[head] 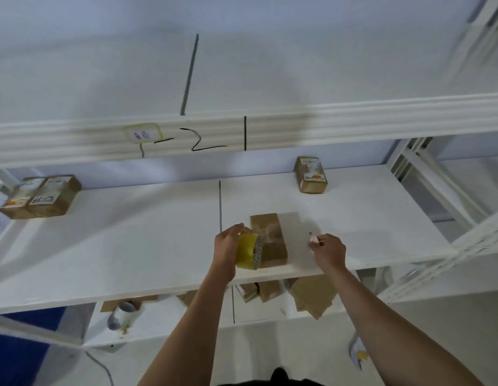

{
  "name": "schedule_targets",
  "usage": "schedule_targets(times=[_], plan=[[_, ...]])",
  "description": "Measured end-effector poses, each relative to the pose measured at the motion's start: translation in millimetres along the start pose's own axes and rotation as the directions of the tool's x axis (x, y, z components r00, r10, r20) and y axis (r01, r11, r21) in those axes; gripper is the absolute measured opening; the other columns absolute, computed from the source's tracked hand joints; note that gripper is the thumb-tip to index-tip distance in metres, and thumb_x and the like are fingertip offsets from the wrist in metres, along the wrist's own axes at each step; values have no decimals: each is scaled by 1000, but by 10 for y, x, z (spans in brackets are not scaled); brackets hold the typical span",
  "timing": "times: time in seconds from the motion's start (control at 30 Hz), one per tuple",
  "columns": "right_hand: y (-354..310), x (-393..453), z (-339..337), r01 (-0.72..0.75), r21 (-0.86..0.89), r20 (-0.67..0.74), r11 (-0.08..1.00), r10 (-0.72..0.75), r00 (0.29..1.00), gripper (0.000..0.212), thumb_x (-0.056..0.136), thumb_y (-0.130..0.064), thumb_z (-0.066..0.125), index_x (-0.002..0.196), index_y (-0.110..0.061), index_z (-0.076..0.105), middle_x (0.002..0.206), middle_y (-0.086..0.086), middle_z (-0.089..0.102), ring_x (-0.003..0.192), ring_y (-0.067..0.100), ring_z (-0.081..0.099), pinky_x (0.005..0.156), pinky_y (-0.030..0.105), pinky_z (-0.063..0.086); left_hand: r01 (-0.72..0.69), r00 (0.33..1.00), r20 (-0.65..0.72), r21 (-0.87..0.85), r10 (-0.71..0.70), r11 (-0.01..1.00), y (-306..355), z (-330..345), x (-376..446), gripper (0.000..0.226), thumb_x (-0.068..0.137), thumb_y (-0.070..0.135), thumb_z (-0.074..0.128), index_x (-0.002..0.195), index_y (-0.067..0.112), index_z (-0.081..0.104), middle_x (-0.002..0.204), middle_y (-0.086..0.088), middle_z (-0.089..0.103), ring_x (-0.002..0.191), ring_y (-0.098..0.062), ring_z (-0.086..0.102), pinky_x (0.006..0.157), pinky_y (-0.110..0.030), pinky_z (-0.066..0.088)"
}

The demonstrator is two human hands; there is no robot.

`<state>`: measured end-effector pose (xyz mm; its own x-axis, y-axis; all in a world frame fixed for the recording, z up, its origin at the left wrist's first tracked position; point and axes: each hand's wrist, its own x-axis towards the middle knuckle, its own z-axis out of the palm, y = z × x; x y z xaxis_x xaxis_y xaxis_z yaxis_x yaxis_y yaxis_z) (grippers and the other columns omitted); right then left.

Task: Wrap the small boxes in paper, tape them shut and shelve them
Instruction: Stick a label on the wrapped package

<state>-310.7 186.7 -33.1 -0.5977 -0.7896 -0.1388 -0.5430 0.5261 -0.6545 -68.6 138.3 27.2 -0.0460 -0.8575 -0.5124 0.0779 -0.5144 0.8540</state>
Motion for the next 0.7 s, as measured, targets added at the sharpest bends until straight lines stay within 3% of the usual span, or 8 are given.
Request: schedule_targets(times=[0.1,0.2,0.33,0.43,0.5,0.6,0.7], plan=[[98,159,11,-21,-39,56,999,24,998,46,93,-16,67,53,-11,45,51,0,43,48,14,39,47,24,24,-11,999,-32,9,12,1000,44,129,53,17,90,33,66,91,17,73,105,-11,66,96,-33,65,76,-41,58],[190,295,73,-86,-12,94,996,87,992,43,92,-20,70,56,-13,49,55,0,51,53,14,49,51,25,34,-20,998,-54,3,20,1000,77,203,85,10,91,30,66,89,22,71,104,-8,64,95,-31,63,77,-41,57],[195,354,91,-151,-48,94,987,154,984,31,89,-33,75,81,-6,61,71,4,61,65,21,59,58,28,42,-19,997,-81,-2,19,1000,74,249,115,13,92,30,65,94,19,71,105,-9,65,92,-29,64,72,-37,57],[-21,310,50,-140,-162,34,977,147,989,45,91,-38,71,117,-4,55,112,15,59,93,32,64,66,32,44,-23,996,-92,2,23,1000,58,253,112,10,93,27,63,91,20,70,105,-7,64,91,-27,63,72,-36,56],[-326,248,5,-24,-117,4,993,25,1000,41,97,-37,63,124,-6,56,122,16,56,103,33,63,75,35,48,-41,995,-94,17,43,999,51,239,102,17,96,25,59,87,18,71,104,-3,63,90,-25,62,72,-35,55],[-876,119,-25,251,26,52,968,-252,966,32,100,-38,58,111,-9,67,107,6,68,92,18,63,75,26,44,-77,992,-91,56,82,995,47,183,74,27,99,27,53,87,15,74,105,6,62,92,-25,63,72,-33,55],[-1402,-143,-46,366,137,399,920,-389,830,35,96,-47,61,91,-15,72,87,-5,68,77,9,60,72,25,44,-112,988,-99,94,121,989,49,62,36,30,100,29,49,88,17,74,110,-1,66,98,-29,63,81,-40,55]])
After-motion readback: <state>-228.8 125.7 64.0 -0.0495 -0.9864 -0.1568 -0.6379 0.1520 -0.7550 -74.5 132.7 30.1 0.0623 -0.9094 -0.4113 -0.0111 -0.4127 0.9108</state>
